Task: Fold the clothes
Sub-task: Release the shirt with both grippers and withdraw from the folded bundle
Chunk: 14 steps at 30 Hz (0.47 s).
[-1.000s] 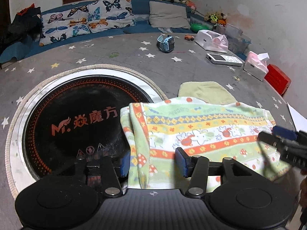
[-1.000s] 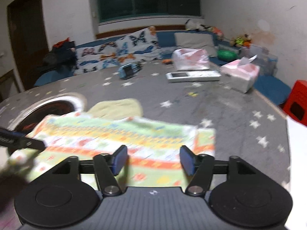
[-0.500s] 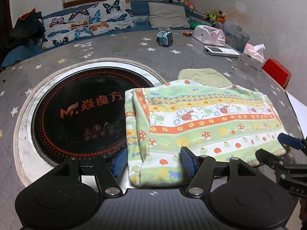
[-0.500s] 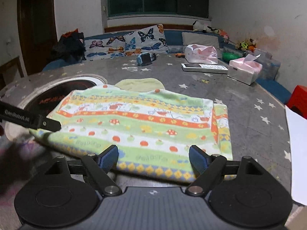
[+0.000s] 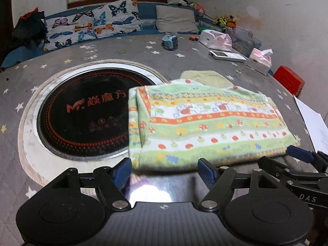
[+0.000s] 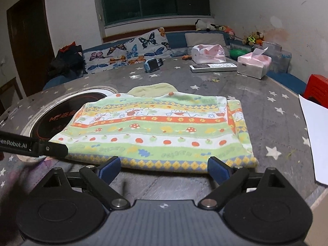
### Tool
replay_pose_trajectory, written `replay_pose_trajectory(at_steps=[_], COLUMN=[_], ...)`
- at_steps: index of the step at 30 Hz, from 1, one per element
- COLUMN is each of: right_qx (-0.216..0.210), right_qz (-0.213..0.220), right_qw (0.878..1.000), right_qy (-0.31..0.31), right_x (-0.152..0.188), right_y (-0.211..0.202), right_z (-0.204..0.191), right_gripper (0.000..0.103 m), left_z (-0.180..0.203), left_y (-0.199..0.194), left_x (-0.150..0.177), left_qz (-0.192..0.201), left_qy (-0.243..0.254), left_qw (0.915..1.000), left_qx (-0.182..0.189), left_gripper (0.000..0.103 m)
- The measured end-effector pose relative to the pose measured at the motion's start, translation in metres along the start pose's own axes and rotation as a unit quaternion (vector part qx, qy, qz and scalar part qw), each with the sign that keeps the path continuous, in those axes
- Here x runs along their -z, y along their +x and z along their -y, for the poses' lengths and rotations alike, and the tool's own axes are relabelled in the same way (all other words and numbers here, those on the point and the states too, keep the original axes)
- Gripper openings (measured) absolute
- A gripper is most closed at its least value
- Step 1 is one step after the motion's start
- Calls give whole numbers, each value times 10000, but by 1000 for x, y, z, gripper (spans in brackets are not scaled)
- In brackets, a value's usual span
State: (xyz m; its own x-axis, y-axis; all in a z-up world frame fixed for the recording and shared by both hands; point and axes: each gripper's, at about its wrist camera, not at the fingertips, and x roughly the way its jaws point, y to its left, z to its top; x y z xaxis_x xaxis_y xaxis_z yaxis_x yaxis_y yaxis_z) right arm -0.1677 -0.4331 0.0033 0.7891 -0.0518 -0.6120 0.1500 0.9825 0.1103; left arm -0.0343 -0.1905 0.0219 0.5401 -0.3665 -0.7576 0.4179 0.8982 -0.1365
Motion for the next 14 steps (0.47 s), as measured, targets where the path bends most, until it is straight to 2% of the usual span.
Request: replay_pose_trajectory(at_steps=[4, 14], right_qx=[119, 90], right_qz=[16, 45], right_qw=[9999, 9999], right_qy=[-120, -117], right_x=[6, 9], right_y=[-4, -12], right_z=[-7, -13], right_gripper=[97, 98], left_z=[1, 2], left_y=[-1, -7], left_x=[8, 17], left_qz=[-25, 46], left_qy=[-37, -4], left_qw=[10000, 10000], left_qx=[68, 26], left_gripper=[74, 79])
